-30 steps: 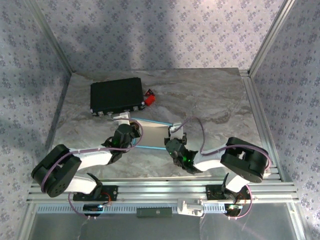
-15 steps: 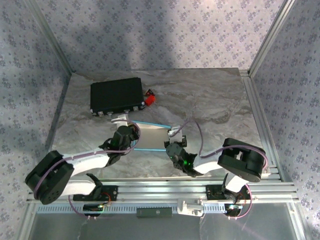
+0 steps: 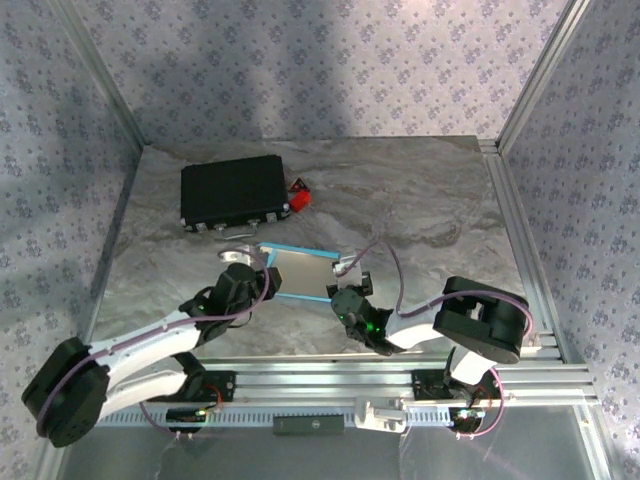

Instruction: Fold the paper box

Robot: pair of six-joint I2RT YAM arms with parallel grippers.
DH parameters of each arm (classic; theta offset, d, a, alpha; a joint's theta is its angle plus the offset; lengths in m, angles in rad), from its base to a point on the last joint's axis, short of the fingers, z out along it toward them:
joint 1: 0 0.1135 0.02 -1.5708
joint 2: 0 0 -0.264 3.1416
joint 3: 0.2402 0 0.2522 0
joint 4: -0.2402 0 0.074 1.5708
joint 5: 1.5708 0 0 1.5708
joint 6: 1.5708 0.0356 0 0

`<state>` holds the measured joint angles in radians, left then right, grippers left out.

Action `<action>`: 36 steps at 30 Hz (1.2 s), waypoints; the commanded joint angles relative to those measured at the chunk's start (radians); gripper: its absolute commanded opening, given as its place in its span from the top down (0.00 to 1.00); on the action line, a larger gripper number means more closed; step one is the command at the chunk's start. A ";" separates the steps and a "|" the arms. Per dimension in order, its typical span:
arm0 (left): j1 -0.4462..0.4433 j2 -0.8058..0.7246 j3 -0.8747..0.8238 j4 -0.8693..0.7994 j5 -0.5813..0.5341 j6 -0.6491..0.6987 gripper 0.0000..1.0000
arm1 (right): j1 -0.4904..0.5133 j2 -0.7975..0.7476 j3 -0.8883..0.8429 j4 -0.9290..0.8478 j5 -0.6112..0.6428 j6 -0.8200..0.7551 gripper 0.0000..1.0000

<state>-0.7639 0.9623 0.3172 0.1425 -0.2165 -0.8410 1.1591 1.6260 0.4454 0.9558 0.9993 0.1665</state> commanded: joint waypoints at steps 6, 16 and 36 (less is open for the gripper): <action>-0.039 -0.291 0.223 -0.483 -0.108 -0.156 0.59 | 0.000 0.030 -0.020 -0.075 -0.018 -0.015 1.00; 0.383 0.070 0.522 -0.587 0.365 -0.044 0.46 | -0.012 0.023 -0.019 -0.080 -0.031 -0.019 1.00; 0.337 0.370 0.523 -0.402 0.489 -0.045 0.61 | -0.019 0.020 -0.007 -0.107 -0.048 -0.003 1.00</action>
<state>-0.4191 1.3117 0.8539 -0.2924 0.2398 -0.8875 1.1385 1.6260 0.4458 0.9524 0.9810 0.1600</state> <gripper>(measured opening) 0.398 0.050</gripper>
